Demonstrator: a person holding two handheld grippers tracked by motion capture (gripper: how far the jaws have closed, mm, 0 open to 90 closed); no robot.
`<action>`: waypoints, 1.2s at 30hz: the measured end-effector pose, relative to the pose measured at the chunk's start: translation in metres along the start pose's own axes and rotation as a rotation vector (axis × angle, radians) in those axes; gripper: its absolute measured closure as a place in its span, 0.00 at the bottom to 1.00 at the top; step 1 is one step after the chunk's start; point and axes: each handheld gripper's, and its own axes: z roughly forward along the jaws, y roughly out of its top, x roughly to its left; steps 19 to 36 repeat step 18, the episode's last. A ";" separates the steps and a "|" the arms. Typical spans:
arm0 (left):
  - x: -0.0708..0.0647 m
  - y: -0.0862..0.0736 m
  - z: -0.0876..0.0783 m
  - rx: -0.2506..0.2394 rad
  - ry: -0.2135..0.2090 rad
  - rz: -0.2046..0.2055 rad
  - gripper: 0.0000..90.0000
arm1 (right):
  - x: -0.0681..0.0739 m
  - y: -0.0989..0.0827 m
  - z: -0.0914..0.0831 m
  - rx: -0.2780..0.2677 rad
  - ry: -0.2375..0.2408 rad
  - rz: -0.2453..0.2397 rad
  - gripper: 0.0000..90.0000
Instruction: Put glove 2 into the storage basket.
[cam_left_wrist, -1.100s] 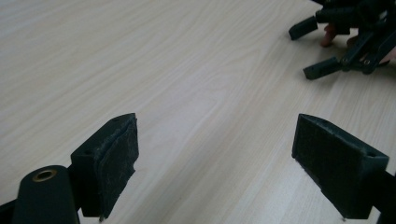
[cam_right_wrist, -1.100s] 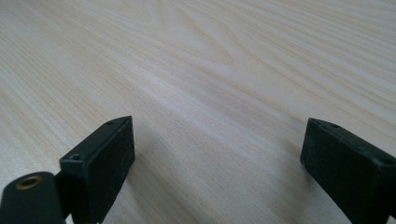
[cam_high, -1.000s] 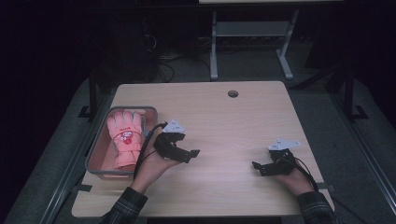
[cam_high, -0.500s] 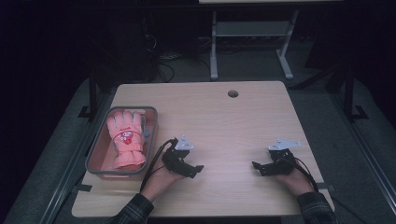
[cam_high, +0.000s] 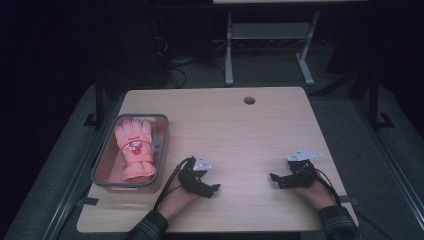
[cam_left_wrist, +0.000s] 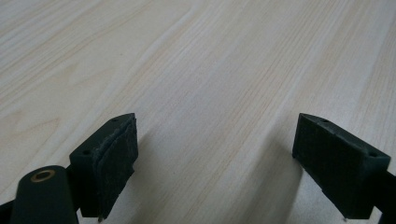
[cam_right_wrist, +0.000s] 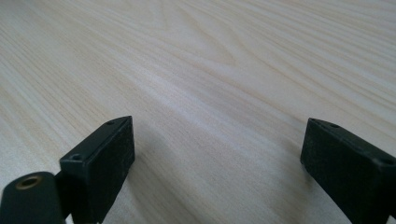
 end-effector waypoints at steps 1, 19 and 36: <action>-0.001 -0.001 0.001 -0.011 -0.006 0.004 0.15 | 0.000 0.000 0.000 0.000 0.000 0.000 0.11; -0.003 -0.004 0.003 -0.053 -0.030 0.026 0.14 | 0.000 0.000 0.000 0.001 0.002 -0.001 0.11; -0.003 -0.004 0.003 -0.053 -0.030 0.026 0.14 | 0.000 0.000 0.000 0.001 0.002 -0.001 0.11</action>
